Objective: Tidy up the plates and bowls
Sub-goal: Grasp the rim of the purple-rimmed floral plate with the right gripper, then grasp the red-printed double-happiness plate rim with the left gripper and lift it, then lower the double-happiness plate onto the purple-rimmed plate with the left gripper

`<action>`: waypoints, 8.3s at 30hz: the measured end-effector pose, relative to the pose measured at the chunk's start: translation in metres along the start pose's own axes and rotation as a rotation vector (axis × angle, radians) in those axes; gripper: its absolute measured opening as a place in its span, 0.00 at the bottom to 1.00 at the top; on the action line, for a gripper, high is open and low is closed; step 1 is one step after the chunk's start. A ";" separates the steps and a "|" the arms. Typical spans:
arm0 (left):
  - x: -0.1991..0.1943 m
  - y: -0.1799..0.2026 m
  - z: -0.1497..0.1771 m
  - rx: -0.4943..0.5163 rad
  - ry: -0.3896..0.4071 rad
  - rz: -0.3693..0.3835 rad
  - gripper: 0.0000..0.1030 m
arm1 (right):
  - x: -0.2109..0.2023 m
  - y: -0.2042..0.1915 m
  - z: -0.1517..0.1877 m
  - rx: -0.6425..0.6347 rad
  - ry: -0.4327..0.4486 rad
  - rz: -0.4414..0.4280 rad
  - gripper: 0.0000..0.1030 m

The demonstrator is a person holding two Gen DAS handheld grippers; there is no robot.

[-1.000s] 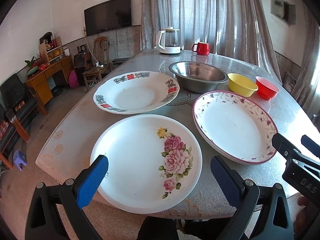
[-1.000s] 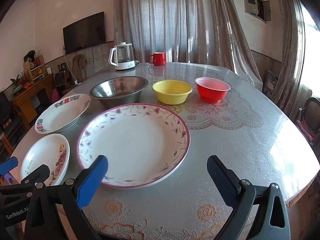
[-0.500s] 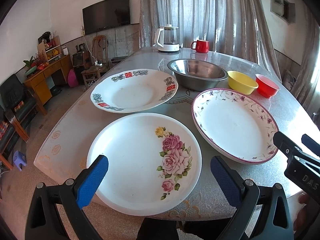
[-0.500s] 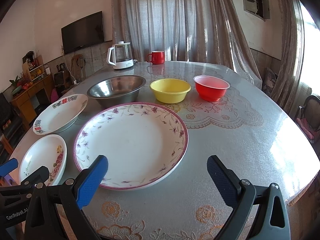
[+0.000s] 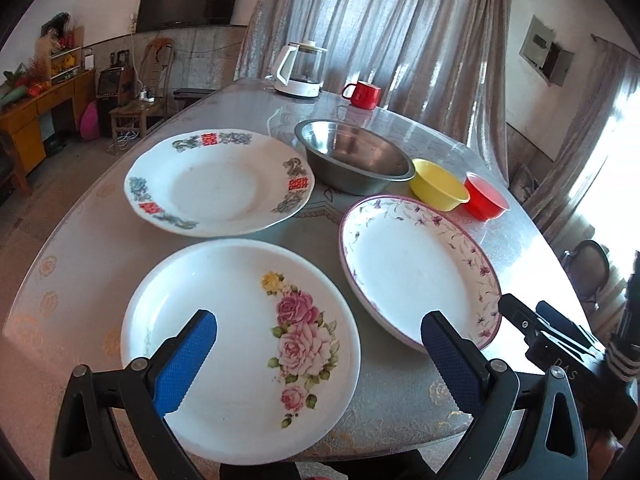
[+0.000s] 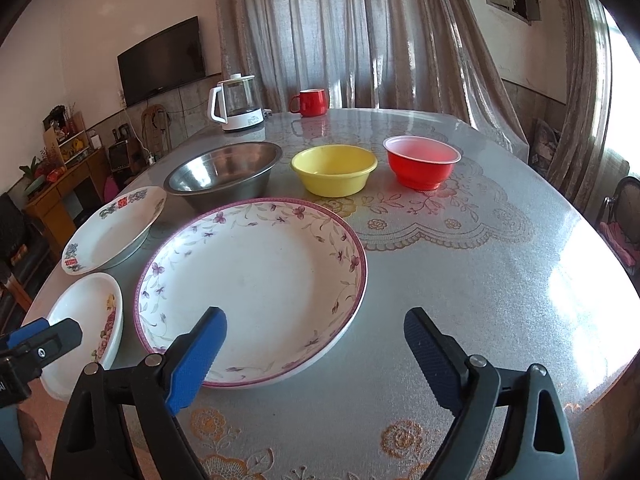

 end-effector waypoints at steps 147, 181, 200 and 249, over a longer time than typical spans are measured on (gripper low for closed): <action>0.023 -0.013 -0.013 0.061 -0.038 -0.028 0.25 | 0.032 -0.036 -0.025 0.051 -0.190 -0.345 0.45; 0.109 -0.187 -0.113 -0.246 -0.069 -0.041 0.38 | 0.172 -0.186 -0.060 0.158 -0.400 -0.585 0.48; 0.123 -0.165 -0.118 -0.127 -0.066 -0.066 0.34 | 0.183 -0.197 -0.062 -0.049 -0.398 -0.480 0.39; -0.014 -0.065 -0.070 0.046 0.169 0.097 0.35 | 0.063 -0.157 -0.056 -0.122 -0.198 -0.541 0.30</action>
Point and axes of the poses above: each gripper's, at about its wrist camera, not at the fingertips, and x roughly the way its jaws point, y to its right, z to its underside, the point moved 9 cm from there along x, roughly the way its jaws point, and after that the axes turned 7 degrees about -z, right-handed, at the moved point
